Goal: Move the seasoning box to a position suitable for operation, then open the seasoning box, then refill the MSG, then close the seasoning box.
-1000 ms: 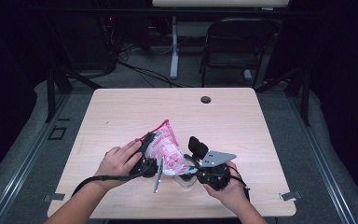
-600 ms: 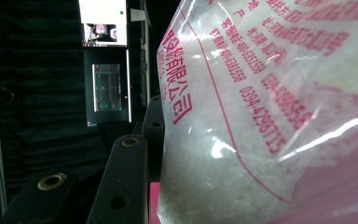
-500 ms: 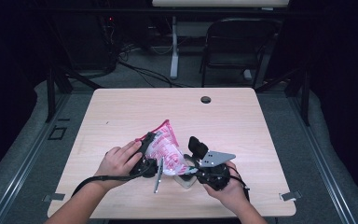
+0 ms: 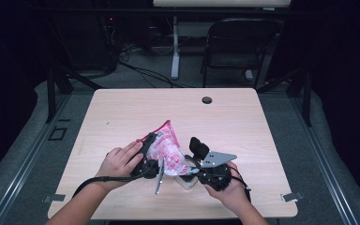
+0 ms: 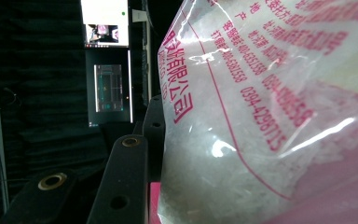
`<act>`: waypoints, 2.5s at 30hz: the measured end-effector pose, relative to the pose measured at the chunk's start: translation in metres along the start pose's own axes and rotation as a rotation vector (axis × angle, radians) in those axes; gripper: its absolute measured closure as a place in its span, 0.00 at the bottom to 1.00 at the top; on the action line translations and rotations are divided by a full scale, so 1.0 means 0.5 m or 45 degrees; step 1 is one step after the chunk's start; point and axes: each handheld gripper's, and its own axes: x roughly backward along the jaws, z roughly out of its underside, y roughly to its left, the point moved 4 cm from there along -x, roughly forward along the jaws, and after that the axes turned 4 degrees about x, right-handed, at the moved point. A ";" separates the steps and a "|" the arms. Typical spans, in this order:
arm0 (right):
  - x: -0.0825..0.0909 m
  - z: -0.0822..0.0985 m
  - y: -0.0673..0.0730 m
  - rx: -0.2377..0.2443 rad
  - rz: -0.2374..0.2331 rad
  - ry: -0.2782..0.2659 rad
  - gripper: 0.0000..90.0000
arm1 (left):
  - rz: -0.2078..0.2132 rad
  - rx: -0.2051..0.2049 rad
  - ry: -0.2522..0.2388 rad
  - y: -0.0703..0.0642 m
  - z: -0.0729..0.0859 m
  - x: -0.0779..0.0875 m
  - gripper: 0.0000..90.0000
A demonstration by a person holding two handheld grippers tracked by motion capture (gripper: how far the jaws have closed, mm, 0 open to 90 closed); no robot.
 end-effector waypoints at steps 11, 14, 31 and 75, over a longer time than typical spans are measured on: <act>-0.002 0.002 -0.002 -0.010 -0.002 0.004 1.00 | -0.005 -0.008 -0.006 0.000 -0.002 0.001 0.75; -0.002 0.002 -0.002 -0.010 -0.002 0.004 1.00 | -0.014 -0.012 -0.008 0.002 -0.003 0.002 0.75; -0.005 0.006 -0.006 -0.025 0.000 0.005 1.00 | -0.023 -0.021 -0.013 0.005 -0.008 0.002 0.76; -0.008 0.006 -0.006 -0.036 -0.004 0.007 1.00 | -0.047 -0.036 -0.021 0.011 -0.012 0.006 0.76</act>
